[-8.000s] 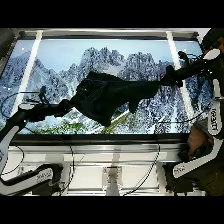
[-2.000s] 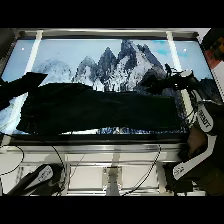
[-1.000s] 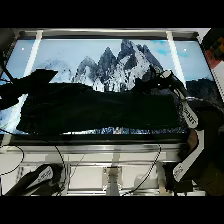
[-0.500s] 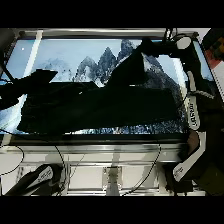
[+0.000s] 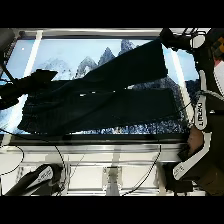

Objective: Fold the clothes and pants, and hang the long-sleeved shirts on hangers.

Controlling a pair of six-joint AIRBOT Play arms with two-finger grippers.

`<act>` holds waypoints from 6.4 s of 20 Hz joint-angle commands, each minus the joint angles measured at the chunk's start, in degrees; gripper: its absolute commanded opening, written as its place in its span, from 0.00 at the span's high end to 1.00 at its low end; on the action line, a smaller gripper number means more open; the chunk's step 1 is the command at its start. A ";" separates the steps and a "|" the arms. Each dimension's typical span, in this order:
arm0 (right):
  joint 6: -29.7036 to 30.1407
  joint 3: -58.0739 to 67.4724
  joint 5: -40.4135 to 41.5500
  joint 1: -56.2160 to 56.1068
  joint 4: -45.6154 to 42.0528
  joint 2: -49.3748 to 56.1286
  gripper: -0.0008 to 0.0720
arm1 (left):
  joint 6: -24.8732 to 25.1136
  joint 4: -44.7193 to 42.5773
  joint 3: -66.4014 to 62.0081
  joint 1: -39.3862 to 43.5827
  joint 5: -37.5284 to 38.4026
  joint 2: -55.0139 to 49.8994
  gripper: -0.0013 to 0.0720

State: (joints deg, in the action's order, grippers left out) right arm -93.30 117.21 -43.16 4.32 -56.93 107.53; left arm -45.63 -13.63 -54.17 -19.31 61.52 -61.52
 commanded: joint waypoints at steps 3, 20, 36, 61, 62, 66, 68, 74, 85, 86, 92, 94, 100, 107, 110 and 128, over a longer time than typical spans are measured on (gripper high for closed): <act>-0.57 -1.38 3.91 1.16 -7.67 0.04 0.17 | 0.00 -0.02 0.00 -0.07 -0.04 0.04 0.42; 2.51 -13.66 -21.84 16.65 -2.01 -6.05 0.98 | 0.00 0.00 -0.02 -3.30 1.09 0.09 0.93; 4.87 -42.73 8.22 13.73 12.35 -6.84 0.32 | 0.02 5.07 -0.02 -3.82 1.68 0.09 0.46; -18.32 -31.91 -0.92 12.59 -5.62 -5.99 0.97 | -0.20 5.16 -0.02 -3.74 1.68 0.09 0.46; -22.29 -31.91 -4.48 12.98 -11.78 -6.60 0.97 | -0.20 5.16 -0.02 -3.74 1.70 0.09 0.46; -23.76 -31.93 -15.54 13.55 -20.13 -6.16 0.97 | -0.17 5.16 0.00 -3.76 1.68 0.09 0.46; -23.76 -31.91 -14.12 13.38 -18.38 -6.19 0.92 | -0.17 5.16 0.00 -3.76 1.68 0.09 0.46; -19.80 -27.45 -13.16 13.38 -14.75 -6.19 0.44 | -0.09 5.11 0.00 -3.76 0.13 0.04 0.46; 0.83 -19.19 -25.20 13.38 -9.86 -7.85 0.98 | -6.58 -12.66 0.00 -7.48 -2.12 0.35 0.94; 2.40 -22.91 -23.30 13.38 -6.78 -9.81 0.97 | -7.74 -15.91 0.02 -8.57 -0.55 0.83 0.94; 15.41 -52.98 -14.21 15.43 10.58 -28.30 0.97 | -14.19 -27.10 5.33 -22.08 6.73 9.81 0.94; 19.67 -61.48 -13.90 16.96 15.82 -33.88 0.97 | -17.75 -29.62 10.16 -27.67 6.84 13.44 0.93; 24.44 -68.98 -17.00 17.90 24.24 -40.89 0.97 | -30.95 -38.88 25.33 -40.44 2.12 20.50 0.91; 23.10 -68.98 -16.55 17.90 24.09 -40.79 0.13 | -32.83 -43.82 28.00 -44.24 1.53 15.04 0.30; 22.82 -68.98 -21.92 17.90 24.41 -40.79 0.13 | -28.89 -42.97 28.00 -44.24 1.75 9.90 0.30; 22.84 -68.98 -33.40 17.90 32.11 -40.81 0.14 | -5.92 -15.82 27.98 -43.74 -5.38 -11.89 0.50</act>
State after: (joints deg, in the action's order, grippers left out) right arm -70.48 48.25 -76.40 22.20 -25.69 66.76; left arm -55.22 -34.54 -26.22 -63.26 56.55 -70.54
